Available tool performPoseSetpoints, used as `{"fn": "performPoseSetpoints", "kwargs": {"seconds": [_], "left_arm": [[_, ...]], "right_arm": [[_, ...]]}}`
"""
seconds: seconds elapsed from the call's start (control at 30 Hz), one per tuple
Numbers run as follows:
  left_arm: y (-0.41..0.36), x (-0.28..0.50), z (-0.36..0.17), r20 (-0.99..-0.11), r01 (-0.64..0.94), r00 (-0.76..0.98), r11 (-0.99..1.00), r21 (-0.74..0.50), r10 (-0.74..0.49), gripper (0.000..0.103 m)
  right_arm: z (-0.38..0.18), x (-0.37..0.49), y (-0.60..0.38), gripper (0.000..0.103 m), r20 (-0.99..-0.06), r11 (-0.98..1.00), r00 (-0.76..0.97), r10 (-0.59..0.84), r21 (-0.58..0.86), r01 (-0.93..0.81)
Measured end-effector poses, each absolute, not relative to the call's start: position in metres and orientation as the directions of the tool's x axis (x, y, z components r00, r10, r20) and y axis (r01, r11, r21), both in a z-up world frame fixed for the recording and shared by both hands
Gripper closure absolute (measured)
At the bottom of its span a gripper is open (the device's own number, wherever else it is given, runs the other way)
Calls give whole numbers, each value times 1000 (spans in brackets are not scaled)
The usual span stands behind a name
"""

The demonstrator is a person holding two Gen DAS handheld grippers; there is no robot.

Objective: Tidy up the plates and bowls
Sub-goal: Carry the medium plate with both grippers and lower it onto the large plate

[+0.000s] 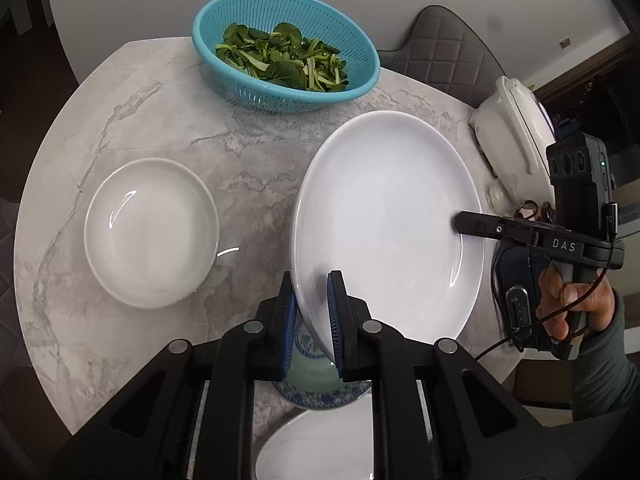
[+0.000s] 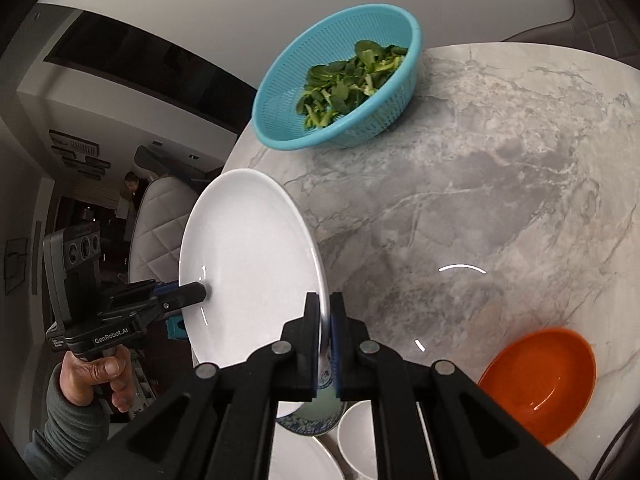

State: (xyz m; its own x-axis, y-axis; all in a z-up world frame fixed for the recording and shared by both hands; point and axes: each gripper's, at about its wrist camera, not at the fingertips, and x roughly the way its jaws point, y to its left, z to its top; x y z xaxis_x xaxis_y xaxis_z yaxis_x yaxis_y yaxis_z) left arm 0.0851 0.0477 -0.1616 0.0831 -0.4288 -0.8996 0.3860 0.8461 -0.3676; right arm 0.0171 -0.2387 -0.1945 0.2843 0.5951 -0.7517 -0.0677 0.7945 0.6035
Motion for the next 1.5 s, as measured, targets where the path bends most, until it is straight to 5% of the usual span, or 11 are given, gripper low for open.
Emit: {"fn": "performPoseSetpoints", "kwargs": {"seconds": [0.47, 0.87, 1.5], "left_arm": [[121, -66, -164, -894, 328, 63, 856, -400, -443, 90], [153, -192, -233, -907, 251, -34, 874, -415, -421, 90], [134, -220, -294, -944, 247, -40, 912, -327, -327, 90]], "right_arm": [[-171, -92, -182, 95, -762, 803, 255, 595, 579, -145], [-239, -192, -153, 95, -813, 822, 122, 570, 564, -79], [-316, -217, -140, 95, -852, 855, 69, 518, 516, -52]]}}
